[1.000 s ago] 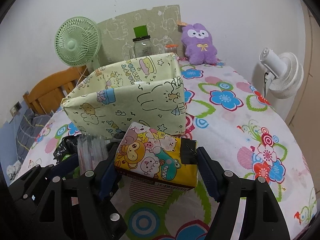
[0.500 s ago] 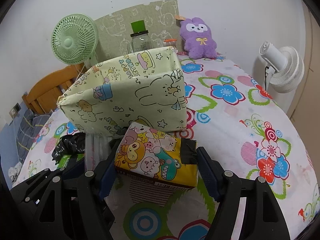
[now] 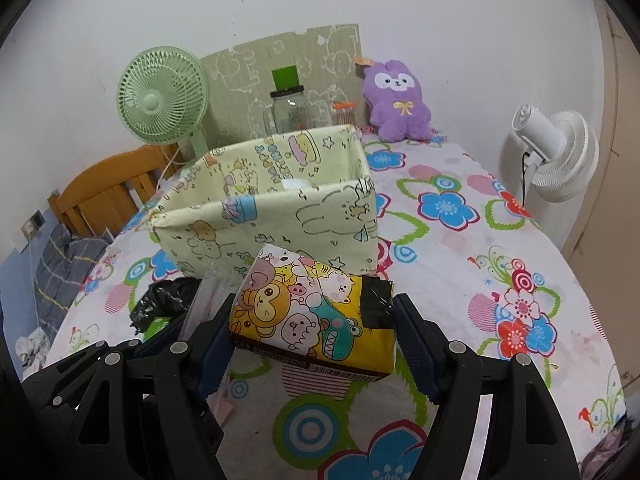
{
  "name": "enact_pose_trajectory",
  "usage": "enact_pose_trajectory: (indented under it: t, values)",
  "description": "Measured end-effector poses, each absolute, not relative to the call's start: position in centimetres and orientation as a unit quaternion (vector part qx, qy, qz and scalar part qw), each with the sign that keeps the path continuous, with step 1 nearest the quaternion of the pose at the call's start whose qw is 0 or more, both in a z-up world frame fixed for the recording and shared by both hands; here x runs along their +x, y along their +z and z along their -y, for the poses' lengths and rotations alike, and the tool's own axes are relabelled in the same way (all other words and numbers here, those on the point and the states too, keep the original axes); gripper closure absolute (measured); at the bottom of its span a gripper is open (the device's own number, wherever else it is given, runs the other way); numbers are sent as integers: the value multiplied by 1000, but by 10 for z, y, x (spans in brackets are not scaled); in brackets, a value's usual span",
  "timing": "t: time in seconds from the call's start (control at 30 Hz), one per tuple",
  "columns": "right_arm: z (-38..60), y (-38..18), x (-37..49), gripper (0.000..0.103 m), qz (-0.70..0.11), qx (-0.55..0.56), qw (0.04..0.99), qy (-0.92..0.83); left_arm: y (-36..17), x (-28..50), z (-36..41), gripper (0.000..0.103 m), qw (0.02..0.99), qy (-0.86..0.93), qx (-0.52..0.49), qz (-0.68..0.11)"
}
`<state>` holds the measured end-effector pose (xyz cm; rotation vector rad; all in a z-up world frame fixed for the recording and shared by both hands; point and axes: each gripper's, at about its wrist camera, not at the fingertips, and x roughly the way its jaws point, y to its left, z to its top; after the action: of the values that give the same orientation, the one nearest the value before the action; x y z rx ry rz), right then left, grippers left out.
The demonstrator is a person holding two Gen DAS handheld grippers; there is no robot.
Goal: Organize soft objects
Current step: 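Grasp the clear plastic straw pack with the left tool, then lift the straw pack with the left tool while the right tool carries the box over the basket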
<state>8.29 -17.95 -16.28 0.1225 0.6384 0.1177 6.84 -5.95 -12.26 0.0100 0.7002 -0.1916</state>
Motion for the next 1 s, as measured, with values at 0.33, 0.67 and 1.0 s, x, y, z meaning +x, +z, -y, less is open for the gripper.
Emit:
enact_pose_trajectory:
  t: [0.33,0.67,1.0]
  values:
    - [174,-132,68,27,-289,55,954,52,-92,58,56,89,943,-94,9,-319]
    - [172,-98,51,27,-262,53,962,50,-59,43,53,89,953,-93,14,-288]
    - [168,-73,41,27,-243,48,967,54,-38,35,50,89,960,-88,13,-267]
